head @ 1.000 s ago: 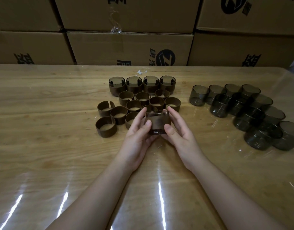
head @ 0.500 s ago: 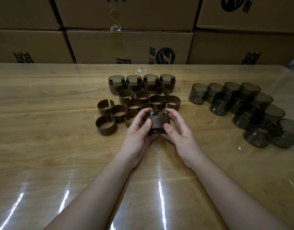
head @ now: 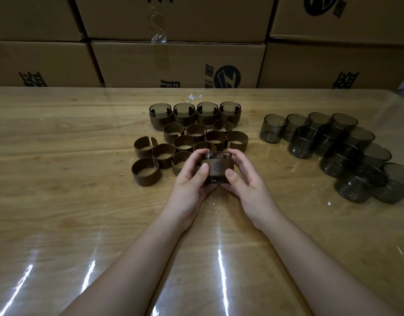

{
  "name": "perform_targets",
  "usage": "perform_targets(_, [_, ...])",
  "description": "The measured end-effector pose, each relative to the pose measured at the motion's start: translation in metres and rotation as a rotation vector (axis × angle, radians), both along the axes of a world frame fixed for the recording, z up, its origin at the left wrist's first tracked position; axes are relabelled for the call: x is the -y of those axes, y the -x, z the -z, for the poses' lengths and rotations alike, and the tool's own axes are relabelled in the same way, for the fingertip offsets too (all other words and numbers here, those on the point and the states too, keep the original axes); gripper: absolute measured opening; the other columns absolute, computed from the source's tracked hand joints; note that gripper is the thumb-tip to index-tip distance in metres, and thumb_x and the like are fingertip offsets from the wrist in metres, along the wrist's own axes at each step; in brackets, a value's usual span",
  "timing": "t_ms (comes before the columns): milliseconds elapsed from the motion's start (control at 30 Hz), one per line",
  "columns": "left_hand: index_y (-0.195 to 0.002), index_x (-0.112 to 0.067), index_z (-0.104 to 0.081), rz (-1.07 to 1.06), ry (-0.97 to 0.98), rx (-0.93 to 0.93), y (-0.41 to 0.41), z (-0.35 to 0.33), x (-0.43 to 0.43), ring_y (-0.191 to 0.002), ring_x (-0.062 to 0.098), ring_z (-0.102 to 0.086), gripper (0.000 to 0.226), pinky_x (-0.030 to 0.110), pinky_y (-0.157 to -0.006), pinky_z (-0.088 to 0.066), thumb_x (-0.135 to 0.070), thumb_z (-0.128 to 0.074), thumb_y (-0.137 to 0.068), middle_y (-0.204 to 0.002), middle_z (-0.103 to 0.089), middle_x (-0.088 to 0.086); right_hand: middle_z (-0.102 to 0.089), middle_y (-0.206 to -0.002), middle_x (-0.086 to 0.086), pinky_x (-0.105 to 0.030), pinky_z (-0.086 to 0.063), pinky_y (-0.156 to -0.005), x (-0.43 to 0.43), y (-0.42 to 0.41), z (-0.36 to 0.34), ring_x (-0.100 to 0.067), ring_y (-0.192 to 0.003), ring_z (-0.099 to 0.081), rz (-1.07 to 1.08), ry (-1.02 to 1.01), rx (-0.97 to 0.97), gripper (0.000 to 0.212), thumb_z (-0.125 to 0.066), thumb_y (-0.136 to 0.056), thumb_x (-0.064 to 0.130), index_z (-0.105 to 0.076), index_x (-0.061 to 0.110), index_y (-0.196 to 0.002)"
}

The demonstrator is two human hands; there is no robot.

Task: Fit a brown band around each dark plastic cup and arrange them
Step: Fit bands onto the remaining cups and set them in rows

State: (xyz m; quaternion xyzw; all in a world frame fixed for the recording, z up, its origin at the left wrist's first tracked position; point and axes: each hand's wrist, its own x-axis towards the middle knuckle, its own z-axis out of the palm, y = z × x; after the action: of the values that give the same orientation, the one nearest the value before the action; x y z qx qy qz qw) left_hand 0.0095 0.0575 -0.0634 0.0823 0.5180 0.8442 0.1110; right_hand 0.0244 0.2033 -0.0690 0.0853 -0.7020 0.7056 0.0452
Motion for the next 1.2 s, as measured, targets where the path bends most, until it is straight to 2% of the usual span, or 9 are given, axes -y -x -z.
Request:
perform_targets(167, [-0.132, -0.017, -0.048, -0.005, 0.003, -0.005, -0.0008, -0.0012, -0.0006, -0.126, 0.036, -0.052, 0.047, 0.036, -0.092, -0.053, -0.023, -0.053, -0.086, -0.138, -0.05, 0.018, -0.045, -0.141, 0.005, -0.033, -0.051, -0.098, 0.0003, 0.0002, 0.0002, 0.001, -0.117, -0.055, 0.004, -0.013, -0.005, 0.04, -0.051, -0.098, 0.018, -0.046, 0.049, -0.123])
perform_targets(533, [-0.134, -0.015, -0.046, -0.02, 0.017, -0.012, -0.0007, -0.0003, -0.001, -0.125, 0.036, -0.052, 0.046, 0.031, -0.088, -0.055, -0.022, -0.051, -0.089, -0.137, -0.052, 0.018, -0.046, -0.135, 0.014, -0.028, -0.052, -0.093, 0.0005, 0.0002, 0.0005, 0.011, -0.112, -0.054, 0.013, -0.016, -0.018, 0.039, -0.052, -0.098, 0.018, -0.047, 0.049, -0.121])
perform_targets(700, [-0.13, -0.019, -0.05, -0.027, 0.034, -0.028, -0.0005, 0.0021, -0.0004, -0.123, 0.034, -0.054, 0.04, 0.035, -0.092, -0.054, -0.024, -0.052, -0.09, -0.134, -0.054, 0.014, -0.047, -0.137, 0.009, -0.029, -0.053, -0.092, 0.0017, -0.0006, -0.0014, 0.008, -0.113, -0.055, 0.022, -0.022, -0.014, 0.038, -0.051, -0.098, 0.016, -0.047, 0.047, -0.121])
perform_targets(800, [-0.13, -0.026, -0.051, -0.044, -0.008, -0.015, 0.0, 0.0019, -0.0006, -0.123, 0.028, -0.057, 0.042, 0.035, -0.09, -0.054, -0.024, -0.054, -0.088, -0.135, -0.055, 0.006, -0.045, -0.138, 0.01, -0.025, -0.052, -0.092, 0.0035, -0.0009, -0.0021, 0.01, -0.11, -0.056, 0.022, -0.024, -0.007, 0.04, -0.051, -0.098, 0.017, -0.043, 0.045, -0.126])
perform_targets(867, [-0.128, -0.031, -0.048, -0.088, -0.041, 0.011, 0.0, 0.0011, -0.002, -0.125, 0.024, -0.055, 0.044, 0.038, -0.093, -0.053, -0.023, -0.056, -0.086, -0.139, -0.05, 0.001, -0.042, -0.143, 0.008, -0.024, -0.05, -0.096, 0.0049, -0.0008, -0.0021, 0.008, -0.115, -0.054, 0.037, -0.027, 0.003, 0.043, -0.052, -0.097, 0.021, -0.037, 0.044, -0.13])
perform_targets(933, [-0.128, -0.026, -0.046, -0.125, -0.032, 0.037, 0.0002, 0.0012, -0.0036, -0.124, 0.025, -0.056, 0.04, 0.04, -0.096, -0.053, -0.02, -0.055, -0.09, -0.139, -0.051, 0.005, -0.041, -0.145, 0.008, -0.03, -0.047, -0.103, 0.0058, -0.0019, -0.0023, 0.002, -0.126, -0.048, 0.048, -0.039, 0.021, 0.048, -0.054, -0.093, 0.032, -0.033, 0.042, -0.135])
perform_targets(1000, [-0.132, -0.017, -0.045, -0.133, -0.024, 0.056, -0.0001, 0.0013, -0.0041, -0.12, 0.027, -0.059, 0.038, 0.036, -0.092, -0.055, -0.019, -0.052, -0.095, -0.134, -0.056, 0.013, -0.043, -0.142, 0.013, -0.03, -0.044, -0.106, 0.0064, -0.0037, -0.002, 0.001, -0.127, -0.048, 0.017, -0.097, 0.039, 0.068, -0.056, -0.082, 0.047, -0.027, 0.038, -0.143])
perform_targets(1067, [-0.137, -0.014, -0.043, -0.132, 0.006, 0.044, -0.0001, 0.0025, -0.0035, -0.118, 0.024, -0.061, 0.045, 0.033, -0.091, -0.055, -0.022, -0.052, -0.094, -0.132, -0.058, 0.013, -0.036, -0.15, 0.009, -0.032, -0.038, -0.111, 0.0082, -0.0049, -0.0009, -0.004, -0.135, -0.04, -0.001, -0.199, 0.056, 0.081, -0.057, -0.083, 0.048, -0.016, 0.034, -0.151])
perform_targets(1200, [-0.148, -0.023, -0.03, -0.046, 0.143, -0.024, -0.0032, 0.0041, -0.0026, -0.123, 0.014, -0.057, 0.077, 0.032, -0.103, -0.046, -0.029, -0.064, -0.079, -0.134, -0.056, -0.001, -0.025, -0.158, 0.004, -0.039, -0.029, -0.117, 0.0098, -0.0035, 0.0015, -0.009, -0.143, -0.028, 0.068, -0.278, 0.061, 0.077, -0.055, -0.094, 0.036, -0.007, 0.03, -0.154])
